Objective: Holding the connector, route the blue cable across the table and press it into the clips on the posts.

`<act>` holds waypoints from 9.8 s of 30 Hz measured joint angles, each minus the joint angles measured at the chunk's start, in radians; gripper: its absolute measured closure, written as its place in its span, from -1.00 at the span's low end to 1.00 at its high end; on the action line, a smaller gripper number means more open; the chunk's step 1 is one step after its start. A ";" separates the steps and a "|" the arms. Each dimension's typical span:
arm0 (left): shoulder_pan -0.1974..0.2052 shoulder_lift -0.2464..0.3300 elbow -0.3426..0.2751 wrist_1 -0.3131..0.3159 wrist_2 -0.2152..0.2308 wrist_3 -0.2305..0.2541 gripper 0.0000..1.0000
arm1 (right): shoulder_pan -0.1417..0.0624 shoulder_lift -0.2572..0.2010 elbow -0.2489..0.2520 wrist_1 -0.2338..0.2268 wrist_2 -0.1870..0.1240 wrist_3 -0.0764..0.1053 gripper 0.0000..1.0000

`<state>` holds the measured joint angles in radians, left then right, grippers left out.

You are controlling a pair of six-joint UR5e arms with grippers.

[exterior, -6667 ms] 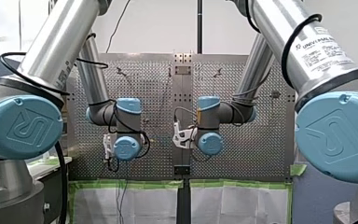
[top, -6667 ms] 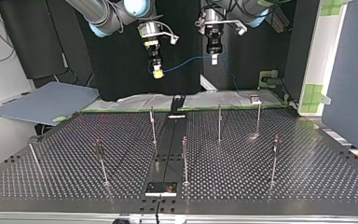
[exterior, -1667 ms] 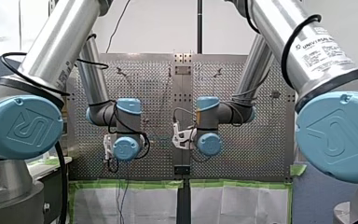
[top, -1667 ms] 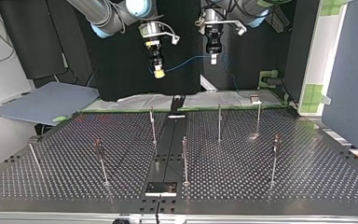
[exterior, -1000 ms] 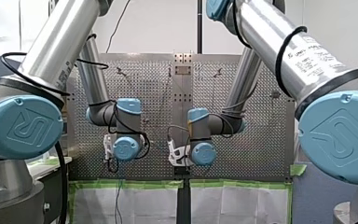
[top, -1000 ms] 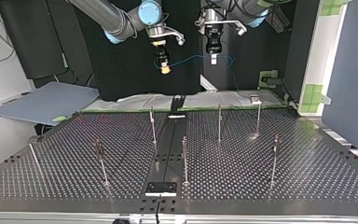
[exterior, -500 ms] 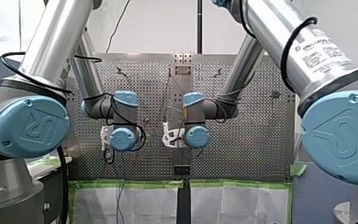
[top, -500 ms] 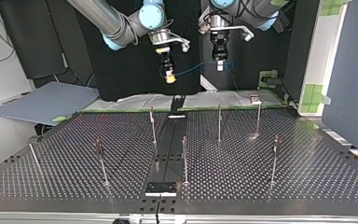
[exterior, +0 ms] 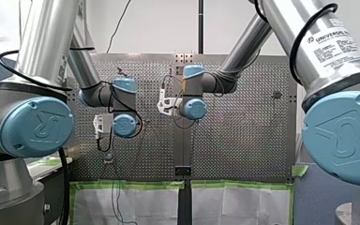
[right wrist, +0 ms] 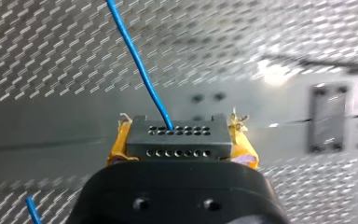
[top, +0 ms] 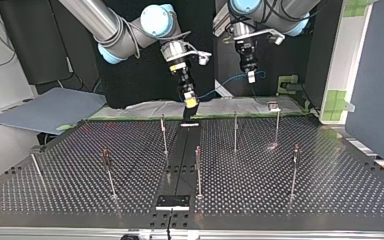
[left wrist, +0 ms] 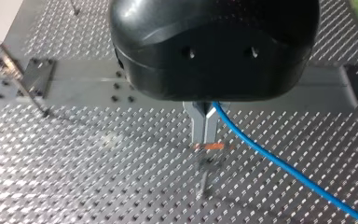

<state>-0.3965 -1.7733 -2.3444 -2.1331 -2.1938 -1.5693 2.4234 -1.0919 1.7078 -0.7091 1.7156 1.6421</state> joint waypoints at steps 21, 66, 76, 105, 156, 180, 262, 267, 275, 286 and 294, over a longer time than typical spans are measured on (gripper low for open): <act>0.077 0.198 0.102 -0.198 -0.041 -0.008 0.98 | 0.015 0.031 -0.130 0.062 -0.112 0.027 1.00; 0.259 0.272 0.282 -0.348 0.079 -0.024 0.98 | 0.041 0.034 -0.521 0.430 -0.178 0.076 1.00; 0.287 0.273 0.338 -0.382 0.099 -0.029 0.98 | 0.035 0.036 -0.604 0.440 -0.193 0.102 1.00; 0.388 0.188 0.397 -0.371 0.228 -0.052 0.98 | 0.032 0.132 -0.658 0.436 -0.191 0.122 1.00; 0.532 0.008 0.489 -0.277 0.511 -0.161 0.98 | 0.005 0.177 -0.747 0.434 -0.167 0.117 1.00; 0.523 0.048 0.488 -0.414 0.407 -0.291 -1.00 | 0.015 0.219 -0.751 0.439 -0.158 0.114 1.00; 0.288 0.177 0.473 -0.545 0.414 0.015 -1.00 | -0.002 0.265 -0.751 0.457 -0.135 0.111 1.00; 0.286 0.146 0.494 -0.531 0.413 0.052 -1.00 | -0.004 0.266 -0.750 0.457 -0.136 0.109 1.00; 0.289 0.105 0.513 -0.522 0.414 0.064 -1.00 | -0.004 0.267 -0.750 0.458 -0.136 0.108 1.00; 0.289 0.090 0.517 -0.524 0.392 0.046 -0.05 | -0.005 0.267 -0.751 0.460 -0.137 0.108 1.00; 0.283 0.090 0.516 -0.529 0.364 0.025 1.00 | -0.007 0.267 -0.750 0.466 -0.130 0.105 1.00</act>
<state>-0.1132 -1.6832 -1.8279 -2.6622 -1.8301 -1.5440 2.4167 -0.8247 0.9579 -0.2433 1.5857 1.7469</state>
